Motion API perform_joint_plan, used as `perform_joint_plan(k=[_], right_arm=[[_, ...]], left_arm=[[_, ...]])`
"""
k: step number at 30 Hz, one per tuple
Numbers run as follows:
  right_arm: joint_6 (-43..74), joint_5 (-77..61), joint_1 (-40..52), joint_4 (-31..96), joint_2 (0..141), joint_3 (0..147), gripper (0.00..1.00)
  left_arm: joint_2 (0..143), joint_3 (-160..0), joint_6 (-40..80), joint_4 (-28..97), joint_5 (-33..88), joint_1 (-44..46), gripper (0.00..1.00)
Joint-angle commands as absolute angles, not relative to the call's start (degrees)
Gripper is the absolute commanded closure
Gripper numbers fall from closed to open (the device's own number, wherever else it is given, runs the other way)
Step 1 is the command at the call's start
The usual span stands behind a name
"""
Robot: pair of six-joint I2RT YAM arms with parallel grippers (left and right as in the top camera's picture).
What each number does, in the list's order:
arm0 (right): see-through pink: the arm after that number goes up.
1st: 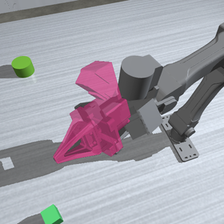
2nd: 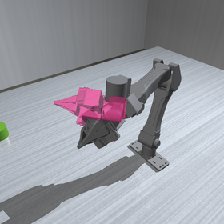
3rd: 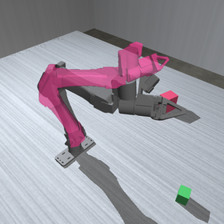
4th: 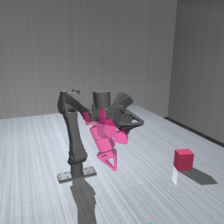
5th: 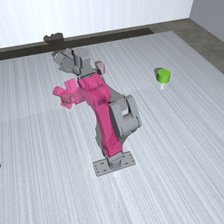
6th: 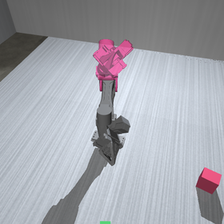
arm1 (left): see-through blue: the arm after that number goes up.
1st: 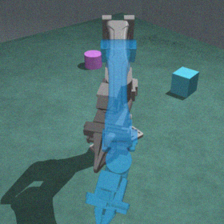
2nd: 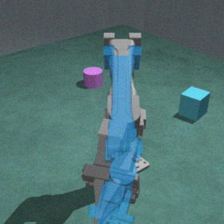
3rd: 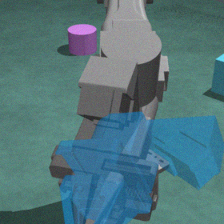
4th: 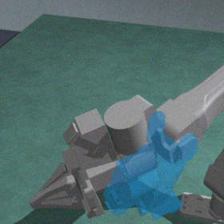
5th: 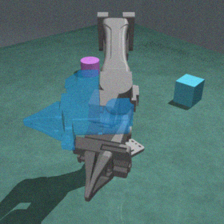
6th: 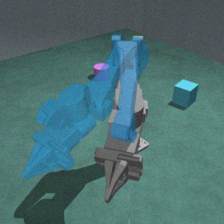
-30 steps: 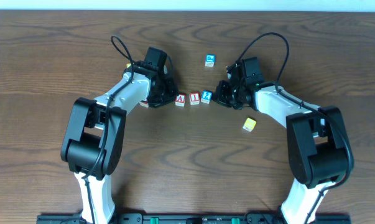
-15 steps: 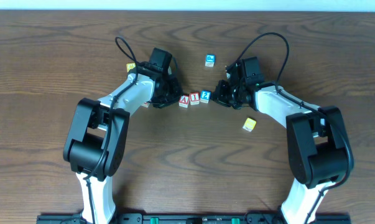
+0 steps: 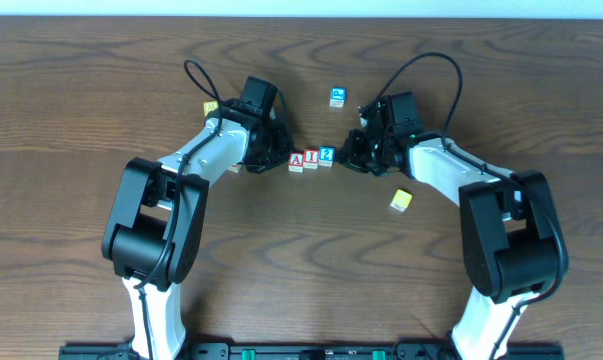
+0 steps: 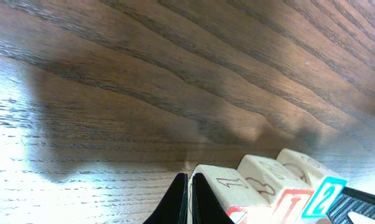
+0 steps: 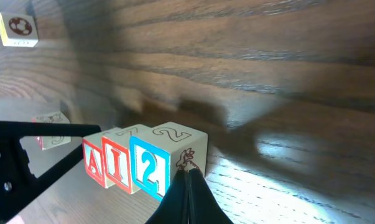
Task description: Spell out Ai2
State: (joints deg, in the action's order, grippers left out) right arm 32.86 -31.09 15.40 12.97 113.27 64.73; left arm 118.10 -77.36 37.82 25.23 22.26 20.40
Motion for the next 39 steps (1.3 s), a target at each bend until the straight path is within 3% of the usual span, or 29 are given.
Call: perform_joint_plan(k=[1,26,39], right_arm=[[31.6,-32.9,16.5,12.9,113.6,64.8,0.98],[28.6,-32.8,14.5,14.0,113.6,65.1,0.99],[21.1,-22.8,13.1,33.1,113.4,77.9,0.99]], left_arm=[[118.8,-76.9,38.8,25.1,22.9,20.7,0.94],[118.8,-77.0,38.3,25.9,19.9,19.9,0.95],[117.6,-77.1,34.0,26.3,19.0,17.6,0.94]])
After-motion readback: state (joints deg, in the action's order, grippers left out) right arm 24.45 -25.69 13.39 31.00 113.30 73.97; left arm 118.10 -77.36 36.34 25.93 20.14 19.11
